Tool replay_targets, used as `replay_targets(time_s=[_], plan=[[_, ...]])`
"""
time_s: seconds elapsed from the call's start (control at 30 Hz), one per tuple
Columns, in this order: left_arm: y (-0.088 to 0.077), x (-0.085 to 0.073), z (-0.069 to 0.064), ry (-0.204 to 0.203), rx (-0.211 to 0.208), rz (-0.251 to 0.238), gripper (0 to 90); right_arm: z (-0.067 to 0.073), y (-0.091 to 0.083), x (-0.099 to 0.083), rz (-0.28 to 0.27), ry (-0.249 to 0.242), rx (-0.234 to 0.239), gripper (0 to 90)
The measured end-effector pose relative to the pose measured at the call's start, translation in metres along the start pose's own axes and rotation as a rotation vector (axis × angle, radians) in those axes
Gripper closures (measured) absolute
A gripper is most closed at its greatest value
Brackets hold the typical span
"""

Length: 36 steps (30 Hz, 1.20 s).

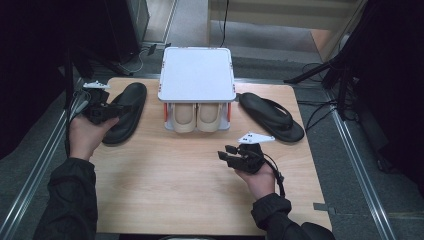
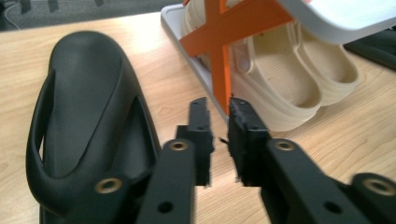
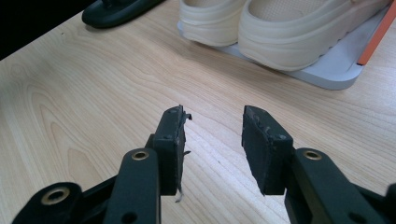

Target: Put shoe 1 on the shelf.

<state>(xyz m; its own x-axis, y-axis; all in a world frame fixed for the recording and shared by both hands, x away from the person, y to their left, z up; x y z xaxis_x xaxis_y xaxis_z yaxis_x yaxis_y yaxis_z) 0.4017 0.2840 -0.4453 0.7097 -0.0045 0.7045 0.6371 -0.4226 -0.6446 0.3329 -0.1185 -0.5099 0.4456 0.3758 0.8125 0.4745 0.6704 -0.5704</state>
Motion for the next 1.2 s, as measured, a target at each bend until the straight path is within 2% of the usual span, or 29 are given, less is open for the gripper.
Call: replay_targets(time_s=[0.2,0.27,0.4,0.53,0.73,0.83,0.97,1.1,1.2], plan=[[0.012,-0.008,0.011,-0.013,0.024,0.021,88.9,-0.001,0.002,0.000,0.004,-0.006,-0.005,59.7],[0.016,-0.012,0.015,-0.018,0.031,0.040,89.4,-0.001,0.002,-0.001,0.008,-0.001,-0.006,59.7],[0.025,-0.017,0.023,-0.036,0.042,0.048,89.7,-0.002,0.004,-0.001,0.012,-0.002,-0.006,59.8],[0.034,-0.021,0.030,-0.041,0.068,0.035,89.8,-0.003,0.004,-0.001,0.013,-0.005,-0.009,60.0],[0.047,-0.027,0.039,-0.080,0.058,0.033,89.9,-0.003,0.005,-0.002,0.020,-0.002,-0.012,60.1],[0.055,-0.030,0.040,-0.090,0.050,0.049,89.9,-0.003,0.006,-0.002,0.022,-0.003,-0.012,60.1],[0.067,-0.034,0.038,-0.078,0.065,0.069,89.9,-0.003,0.006,-0.003,0.030,-0.004,-0.012,60.1],[0.077,-0.037,0.033,-0.073,0.038,0.086,89.9,-0.002,0.007,-0.003,0.034,-0.008,-0.012,60.0],[0.085,-0.042,0.034,-0.073,0.049,0.109,89.9,-0.002,0.007,-0.004,0.038,-0.013,-0.012,60.1]])
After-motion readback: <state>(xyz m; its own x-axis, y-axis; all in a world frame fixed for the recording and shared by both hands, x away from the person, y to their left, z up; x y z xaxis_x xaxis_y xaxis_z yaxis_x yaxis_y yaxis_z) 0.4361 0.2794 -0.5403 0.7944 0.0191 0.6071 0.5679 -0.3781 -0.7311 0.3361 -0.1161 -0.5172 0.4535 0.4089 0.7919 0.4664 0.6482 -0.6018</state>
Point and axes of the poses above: each handheld gripper's, and its own axes: y roughly forward along the jaws, x roughly out of its top, z roughly to its left, the point moved 4 cm from there along y, roughly forward along the jaws, and after that the axes turned 7 degrees about -y, right-handed, at the moved point
